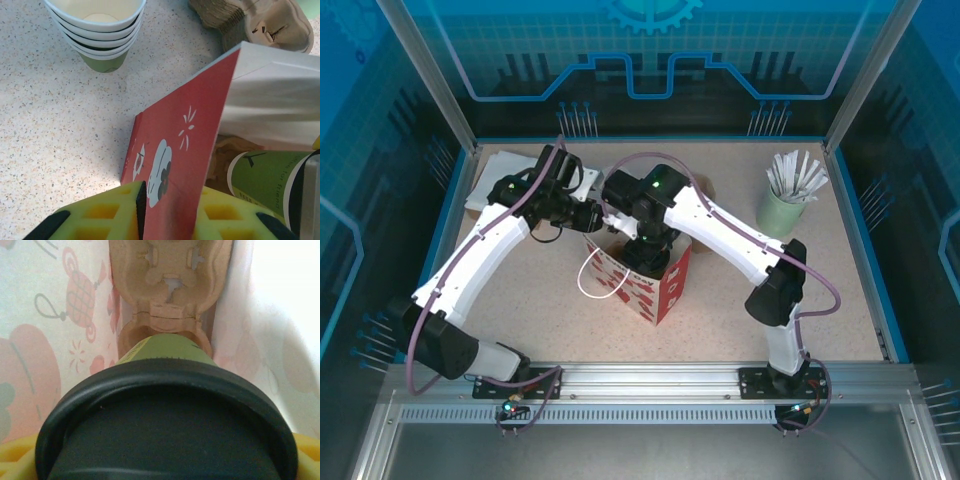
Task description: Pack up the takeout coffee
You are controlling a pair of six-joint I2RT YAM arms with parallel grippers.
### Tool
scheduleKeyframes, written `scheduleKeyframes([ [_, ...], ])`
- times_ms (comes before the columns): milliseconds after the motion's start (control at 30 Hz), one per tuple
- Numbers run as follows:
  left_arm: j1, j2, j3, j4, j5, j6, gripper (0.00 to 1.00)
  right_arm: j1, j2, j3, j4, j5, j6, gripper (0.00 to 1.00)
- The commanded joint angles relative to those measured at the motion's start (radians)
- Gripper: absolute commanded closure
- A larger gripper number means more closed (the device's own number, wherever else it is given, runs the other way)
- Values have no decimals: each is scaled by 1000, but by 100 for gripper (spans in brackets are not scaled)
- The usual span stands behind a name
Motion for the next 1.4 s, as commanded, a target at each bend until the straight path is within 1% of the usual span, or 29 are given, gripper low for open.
scheduleKeyframes([
  [0,-4,3,-20,-21,-35,5,72,-21,-52,-28,35,-15,-23,24],
  [167,-3,-3,-33,-22,-56,3,63,-33,-81,-86,71,-9,-30,24],
  [233,-3,-5,-33,-22,-57,0,62,-36,-90,-104,83,-10,-35,24],
  [867,-2,-5,3,-24,-54,-22,55,-38,-121,-237,157,7,-52,24],
  [1367,-3,0,3,-24,-54,-25,55,-50,-121,-309,194,1,-60,24],
])
